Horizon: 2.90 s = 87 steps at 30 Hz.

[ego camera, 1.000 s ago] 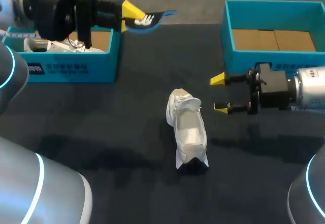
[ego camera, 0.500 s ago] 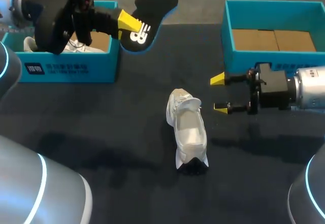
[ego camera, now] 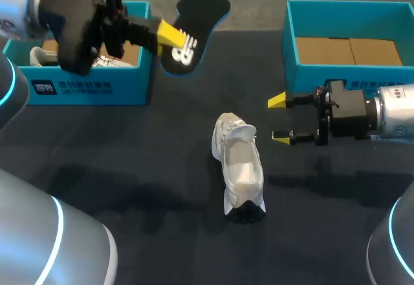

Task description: Take the shoe out of the shoebox, open the shoe tongue, remove and reinsert the insole, then place the shoe into the shoebox

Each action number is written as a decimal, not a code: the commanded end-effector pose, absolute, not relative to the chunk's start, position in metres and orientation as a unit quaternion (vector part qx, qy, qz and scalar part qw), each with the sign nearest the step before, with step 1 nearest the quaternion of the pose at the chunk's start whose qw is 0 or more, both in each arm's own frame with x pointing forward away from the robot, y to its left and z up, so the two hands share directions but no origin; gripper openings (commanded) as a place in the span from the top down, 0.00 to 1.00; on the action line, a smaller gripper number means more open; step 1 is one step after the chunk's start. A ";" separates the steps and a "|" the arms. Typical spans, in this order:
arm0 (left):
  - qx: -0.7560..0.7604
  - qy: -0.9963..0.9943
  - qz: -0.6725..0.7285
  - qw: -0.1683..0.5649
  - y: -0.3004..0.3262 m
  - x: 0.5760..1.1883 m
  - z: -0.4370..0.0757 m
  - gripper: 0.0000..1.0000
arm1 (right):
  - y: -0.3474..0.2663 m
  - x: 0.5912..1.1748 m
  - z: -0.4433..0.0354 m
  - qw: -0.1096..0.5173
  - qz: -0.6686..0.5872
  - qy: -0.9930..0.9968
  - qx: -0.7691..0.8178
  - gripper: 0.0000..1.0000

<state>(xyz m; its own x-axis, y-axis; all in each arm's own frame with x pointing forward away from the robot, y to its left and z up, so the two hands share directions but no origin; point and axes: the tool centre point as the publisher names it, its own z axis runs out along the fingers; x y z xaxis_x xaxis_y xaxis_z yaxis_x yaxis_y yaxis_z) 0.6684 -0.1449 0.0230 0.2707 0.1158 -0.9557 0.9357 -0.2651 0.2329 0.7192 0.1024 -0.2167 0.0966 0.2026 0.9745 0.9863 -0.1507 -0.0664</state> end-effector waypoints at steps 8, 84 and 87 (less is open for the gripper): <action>0.650 0.356 -0.405 0.536 -0.145 0.649 -0.065 1.00 | 0.104 0.719 -0.217 0.427 -0.458 -0.491 -0.605 0.00; 0.703 0.263 -0.319 0.579 -0.160 0.698 -0.181 1.00 | 0.104 0.719 -0.217 0.427 -0.458 -0.491 -0.605 0.00; 0.703 0.263 -0.319 0.579 -0.160 0.698 -0.181 1.00 | 0.104 0.719 -0.217 0.427 -0.458 -0.491 -0.605 0.00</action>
